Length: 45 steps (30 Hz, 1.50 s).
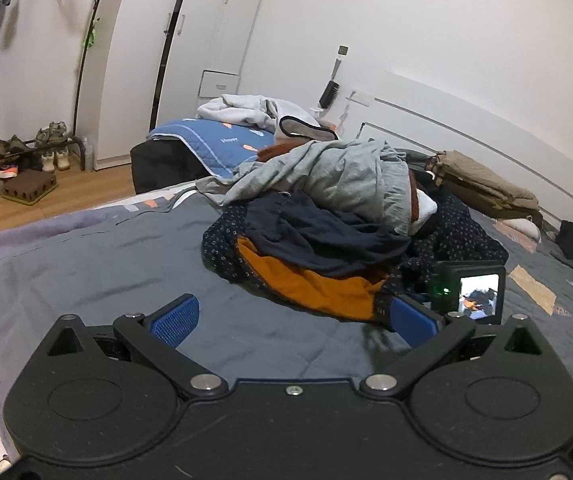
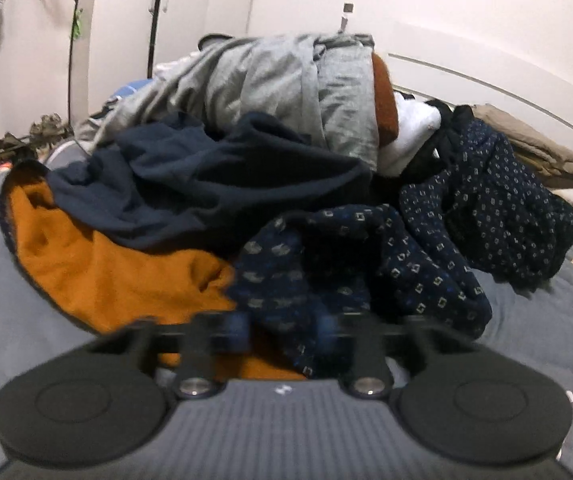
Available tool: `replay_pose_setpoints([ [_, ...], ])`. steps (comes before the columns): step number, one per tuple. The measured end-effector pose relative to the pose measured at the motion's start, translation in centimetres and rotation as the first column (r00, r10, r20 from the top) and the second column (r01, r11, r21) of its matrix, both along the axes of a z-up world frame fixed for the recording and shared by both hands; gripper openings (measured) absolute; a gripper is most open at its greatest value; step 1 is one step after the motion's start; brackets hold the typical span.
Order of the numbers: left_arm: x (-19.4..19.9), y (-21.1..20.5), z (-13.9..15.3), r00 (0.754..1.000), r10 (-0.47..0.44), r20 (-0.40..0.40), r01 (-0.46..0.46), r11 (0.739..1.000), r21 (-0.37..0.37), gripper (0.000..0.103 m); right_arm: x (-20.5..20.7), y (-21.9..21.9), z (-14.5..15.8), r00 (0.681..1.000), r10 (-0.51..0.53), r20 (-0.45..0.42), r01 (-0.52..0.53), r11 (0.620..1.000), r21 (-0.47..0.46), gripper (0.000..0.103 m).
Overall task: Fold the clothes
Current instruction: 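Close the right gripper on the navy print shirt in the heap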
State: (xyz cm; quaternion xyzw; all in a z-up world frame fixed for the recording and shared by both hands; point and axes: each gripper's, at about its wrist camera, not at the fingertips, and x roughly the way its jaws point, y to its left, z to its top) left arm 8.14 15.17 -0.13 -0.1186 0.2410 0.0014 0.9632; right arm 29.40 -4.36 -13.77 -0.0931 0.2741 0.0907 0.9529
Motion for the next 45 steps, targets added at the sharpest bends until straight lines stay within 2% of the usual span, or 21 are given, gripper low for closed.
replay_pose_setpoints([
  [3,0.2,-0.1,0.1,1.0,-0.006,-0.005,0.006,1.0,-0.001,0.103,-1.0,-1.2,0.8,1.0,-0.014,0.009,0.014,0.997,0.074,0.011],
  [9,0.2,0.2,0.2,1.0,0.0,-0.01,0.0,1.0,-0.027,0.103,-4.8,-5.7,4.8,0.99,-0.098,0.099,0.072,0.969,0.238,0.008],
  [15,0.0,-0.5,0.2,1.0,-0.023,-0.006,0.023,1.0,-0.003,0.103,-9.8,-9.7,9.5,0.981,-0.131,0.146,0.057,0.904,0.423,0.007],
  [22,-0.2,-1.9,0.0,0.997,-0.076,-0.01,0.077,0.996,0.048,0.103,-16.1,-12.3,12.2,0.976,-0.144,0.161,0.035,0.839,0.542,0.006],
  [29,-0.2,-3.4,-0.7,0.989,-0.145,-0.032,0.148,0.983,0.107,0.103,-22.5,-14.7,10.6,0.973,-0.203,0.106,0.085,0.751,0.655,0.006],
  [32,-0.1,-3.7,-1.1,0.987,-0.156,-0.041,0.16,0.98,0.12,0.103,-24.3,-15.9,8.8,0.963,-0.262,0.058,0.149,0.702,0.696,0.006],
  [34,0.1,-3.7,-1.4,0.986,-0.159,-0.047,0.163,0.98,0.116,0.103,-24.9,-15.9,7.1,0.959,-0.282,0.014,0.192,0.688,0.7,0.006],
  [37,1.0,-3.5,-2.8,0.985,-0.155,-0.072,0.162,0.982,0.093,0.103,-24.8,-15.4,4.9,0.959,-0.281,-0.042,0.233,0.693,0.682,0.006],
  [41,3.6,-2.7,-6.2,0.981,-0.113,-0.16,0.12,0.992,0.035,0.103,-23.9,-14.8,3.7,0.956,-0.283,-0.077,0.26,0.698,0.668,0.006],
  [45,7.1,-1.7,-7.7,0.986,-0.076,-0.15,0.082,0.996,0.033,0.103,-23.3,-14.6,3.4,0.958,-0.276,-0.08,0.257,0.701,0.666,0.006],
])
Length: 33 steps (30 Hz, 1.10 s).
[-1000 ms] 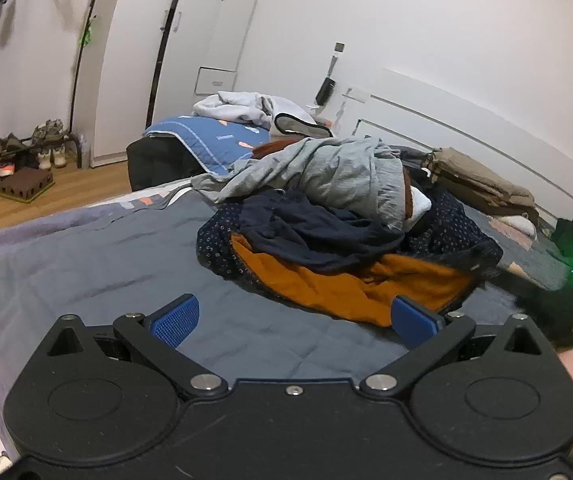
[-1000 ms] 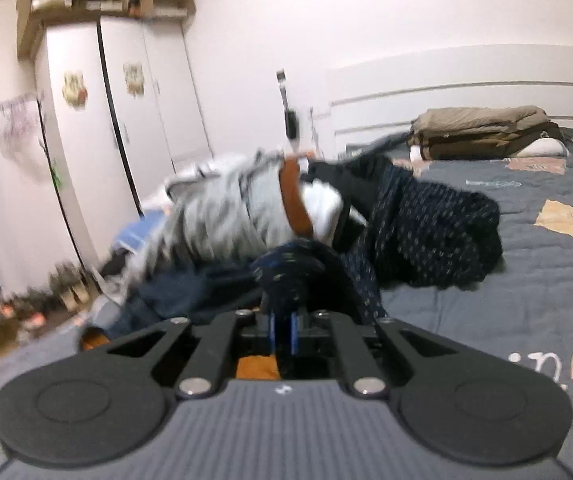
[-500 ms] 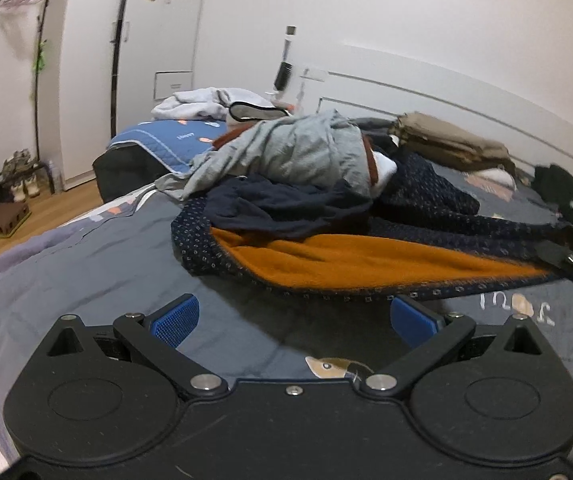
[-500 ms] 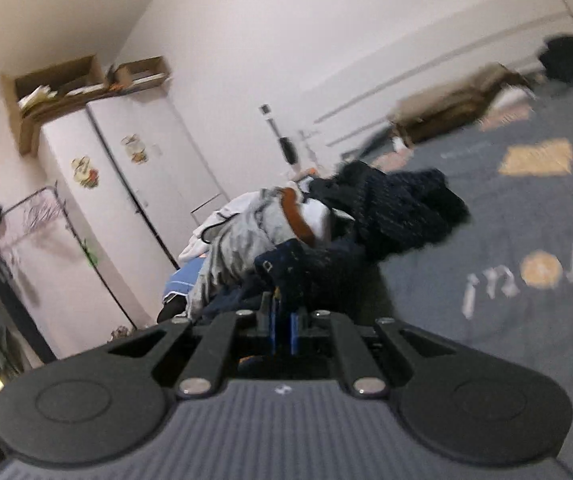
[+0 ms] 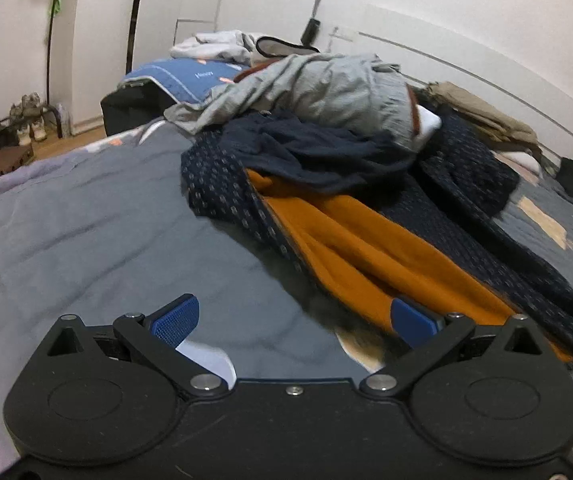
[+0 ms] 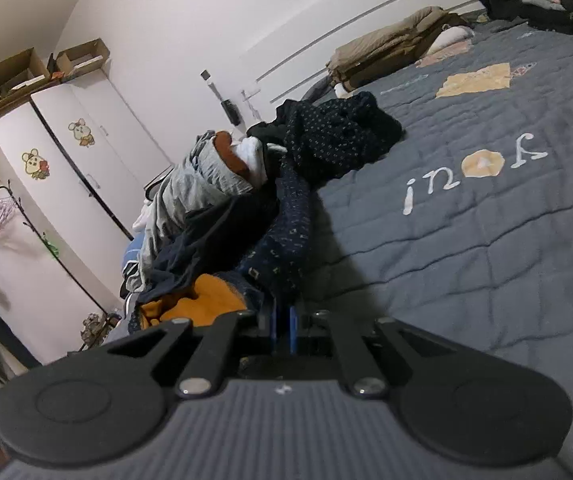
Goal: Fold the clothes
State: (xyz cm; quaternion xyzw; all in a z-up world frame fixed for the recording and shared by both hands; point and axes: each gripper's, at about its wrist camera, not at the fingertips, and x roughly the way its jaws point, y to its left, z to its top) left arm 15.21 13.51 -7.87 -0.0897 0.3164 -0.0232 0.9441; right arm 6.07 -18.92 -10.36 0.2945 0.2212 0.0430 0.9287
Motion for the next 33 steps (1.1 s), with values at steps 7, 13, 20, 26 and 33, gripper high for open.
replay_pose_setpoints([
  [7,7.6,1.2,-2.2,0.994,0.077,-0.077,-0.076,0.997,0.012,0.092,-0.4,-0.4,-1.0,1.0,0.001,-0.016,-0.001,1.0,0.004,0.006],
  [13,12.7,0.2,-4.4,0.983,0.06,-0.175,-0.056,0.998,0.028,0.06,0.0,-0.3,-1.4,1.0,0.009,-0.027,-0.008,1.0,0.007,0.006],
  [20,9.8,-0.1,-3.8,0.987,0.005,-0.159,-0.002,1.0,0.022,0.007,-1.0,-1.1,-0.1,0.998,-0.053,0.028,0.052,0.997,0.058,0.006],
  [26,3.2,-1.2,0.2,0.989,-0.113,-0.091,0.115,0.993,0.024,0.004,-4.0,-2.9,3.4,0.987,-0.108,0.116,0.093,0.988,0.121,0.004],
  [33,-2.2,-2.2,2.2,0.987,-0.143,-0.077,0.148,0.987,0.065,0.004,-10.5,-8.2,7.7,0.958,-0.223,0.179,0.201,0.971,0.132,0.0],
])
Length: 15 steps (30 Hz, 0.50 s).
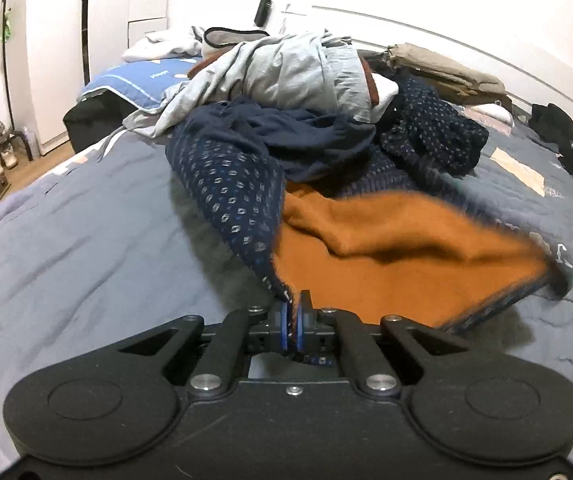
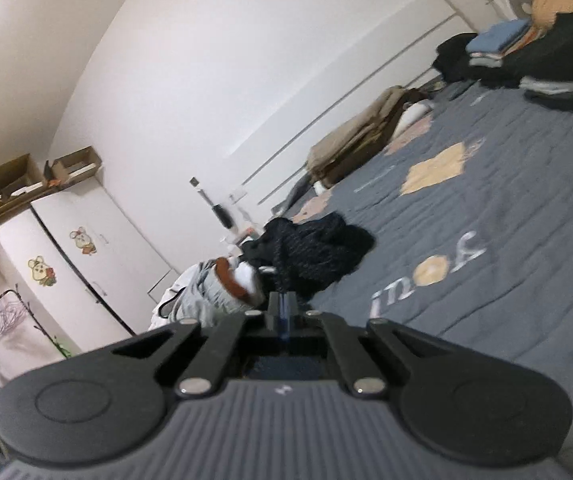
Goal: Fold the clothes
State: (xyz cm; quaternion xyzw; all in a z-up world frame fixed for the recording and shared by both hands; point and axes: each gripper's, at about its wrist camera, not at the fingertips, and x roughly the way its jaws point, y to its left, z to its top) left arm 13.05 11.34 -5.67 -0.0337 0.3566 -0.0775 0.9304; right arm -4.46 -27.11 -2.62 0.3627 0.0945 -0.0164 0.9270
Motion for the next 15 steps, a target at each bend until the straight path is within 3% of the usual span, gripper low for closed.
replay_pose_setpoints([
  [2,-0.2,0.6,-0.1,1.0,0.024,-0.016,-0.025,1.0,-0.013,0.004,-0.9,-1.4,0.2,0.998,0.025,-0.049,-0.025,1.0,0.001,0.0],
  [6,-1.0,0.8,-0.5,0.999,0.035,-0.007,-0.035,0.998,0.051,0.002,-2.2,-1.3,-0.5,0.988,0.092,-0.125,-0.098,0.994,-0.046,0.002],
  [9,-0.8,1.0,-0.7,0.998,0.056,0.016,-0.058,0.993,0.102,0.004,-2.6,-0.3,-1.6,0.978,0.135,-0.162,-0.145,0.988,-0.054,0.003],
  [10,-0.7,1.2,-0.8,0.997,0.066,0.026,-0.069,0.991,0.113,0.009,-2.6,0.1,-1.8,0.973,0.149,-0.176,-0.163,0.984,-0.069,0.004],
  [12,-0.4,1.1,-0.6,0.994,0.065,0.088,-0.077,0.987,0.14,0.045,-2.5,0.8,-2.2,0.962,0.177,-0.206,-0.2,0.975,-0.099,0.005],
  [13,-0.3,1.0,-0.5,0.991,0.062,0.12,-0.081,0.985,0.153,0.077,-2.4,1.1,-2.5,0.956,0.192,-0.223,-0.221,0.969,-0.113,0.008],
  [14,-0.2,1.0,-0.4,0.986,0.059,0.153,-0.085,0.982,0.167,0.096,-2.4,1.3,-2.7,0.95,0.208,-0.232,-0.241,0.962,-0.125,0.01],
  [15,0.1,0.9,-0.4,0.981,0.054,0.185,-0.089,0.978,0.188,0.095,-2.4,1.5,-2.8,0.945,0.222,-0.24,-0.26,0.956,-0.138,0.012],
])
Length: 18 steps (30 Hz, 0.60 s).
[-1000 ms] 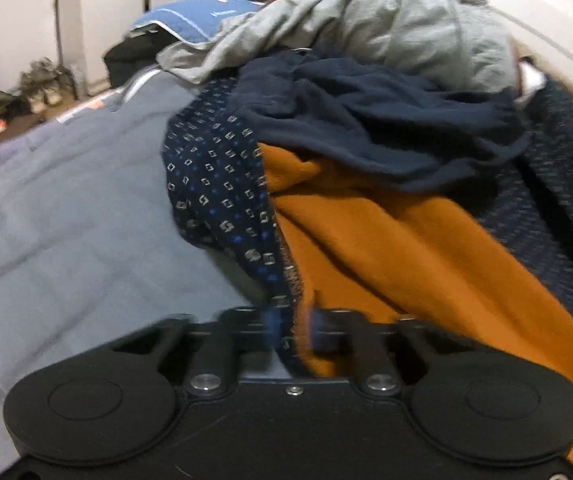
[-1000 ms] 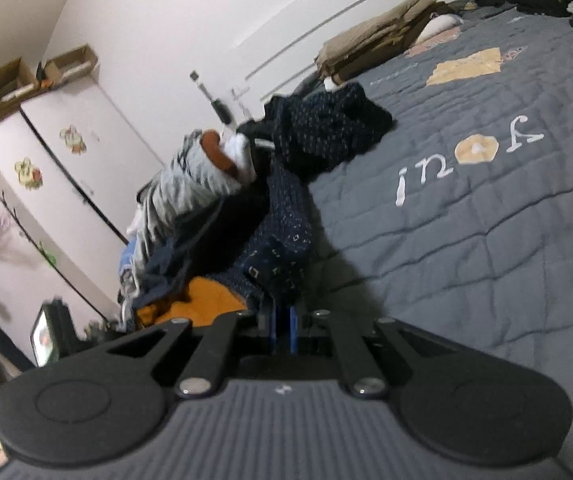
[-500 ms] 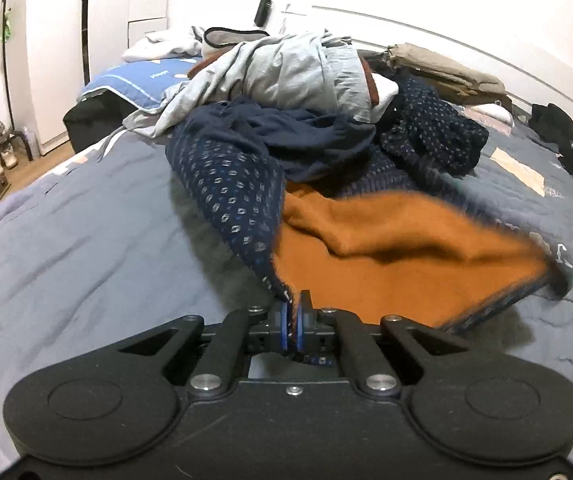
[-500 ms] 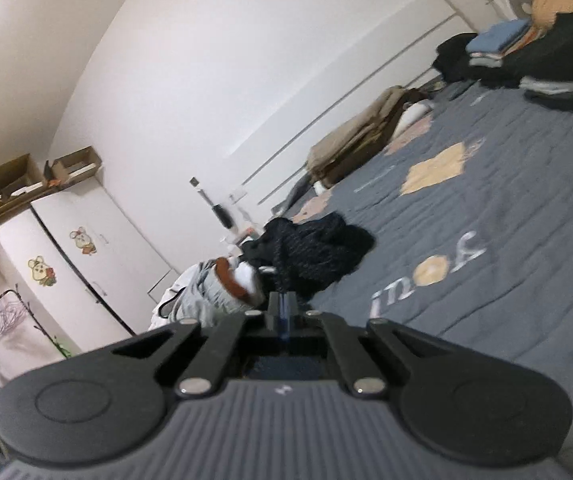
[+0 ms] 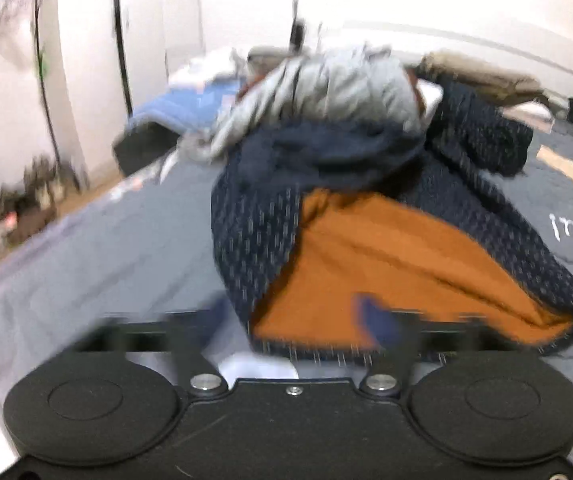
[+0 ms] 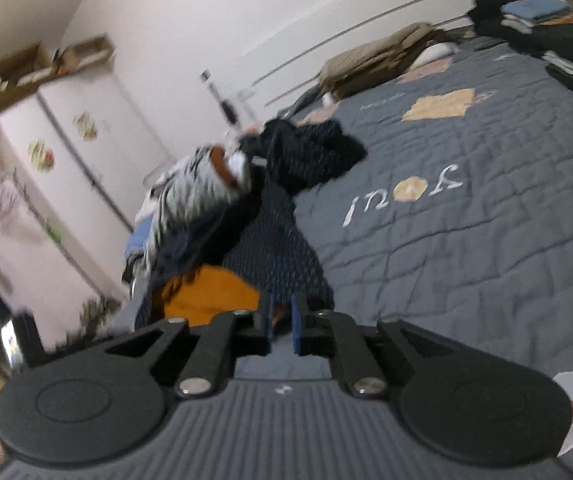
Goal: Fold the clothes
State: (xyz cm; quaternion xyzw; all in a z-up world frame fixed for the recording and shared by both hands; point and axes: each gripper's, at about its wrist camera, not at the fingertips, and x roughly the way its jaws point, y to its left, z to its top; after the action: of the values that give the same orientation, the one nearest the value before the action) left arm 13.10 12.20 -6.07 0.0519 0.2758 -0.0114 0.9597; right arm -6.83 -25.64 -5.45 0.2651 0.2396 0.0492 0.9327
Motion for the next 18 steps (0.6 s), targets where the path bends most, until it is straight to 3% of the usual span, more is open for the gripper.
replay_pose_setpoints([
  [1,0.3,-0.1,0.0,0.999,-0.002,0.032,0.002,1.0,0.026,0.095,0.0,0.1,-0.2,1.0,0.014,-0.001,-0.014,1.0,-0.016,0.016],
  [5,4.1,0.1,-1.3,1.0,0.016,0.026,-0.017,0.998,0.057,0.095,-0.4,-0.2,-0.6,0.998,0.057,0.024,-0.055,0.995,-0.078,0.037],
  [8,7.1,0.0,-2.7,1.0,0.012,0.016,-0.013,0.997,0.071,0.095,-0.3,-0.8,-1.0,0.998,0.05,0.042,-0.047,0.997,-0.066,0.042],
  [14,11.9,-1.7,-5.9,1.0,0.0,0.022,-0.004,0.983,0.185,0.095,-0.1,-0.8,-1.0,0.997,0.063,0.053,-0.06,0.996,-0.061,0.044],
  [15,12.6,-1.8,-6.4,1.0,0.006,0.022,-0.01,0.98,0.2,0.092,-0.1,-0.8,-0.9,0.996,0.066,0.054,-0.063,0.996,-0.063,0.044],
  [16,13.2,-1.9,-6.9,1.0,0.012,0.022,-0.017,0.977,0.214,0.078,0.0,-0.7,-0.9,0.996,0.068,0.054,-0.065,0.996,-0.063,0.045],
  [17,13.7,-1.7,-7.4,1.0,0.023,0.003,-0.023,0.978,0.208,0.058,0.0,-0.7,-0.9,0.996,0.067,0.053,-0.064,0.996,-0.063,0.046],
  [18,14.2,-1.4,-7.8,0.999,0.034,-0.02,-0.029,0.98,0.199,0.047,0.1,-0.6,-1.0,0.996,0.067,0.052,-0.064,0.996,-0.062,0.046],
])
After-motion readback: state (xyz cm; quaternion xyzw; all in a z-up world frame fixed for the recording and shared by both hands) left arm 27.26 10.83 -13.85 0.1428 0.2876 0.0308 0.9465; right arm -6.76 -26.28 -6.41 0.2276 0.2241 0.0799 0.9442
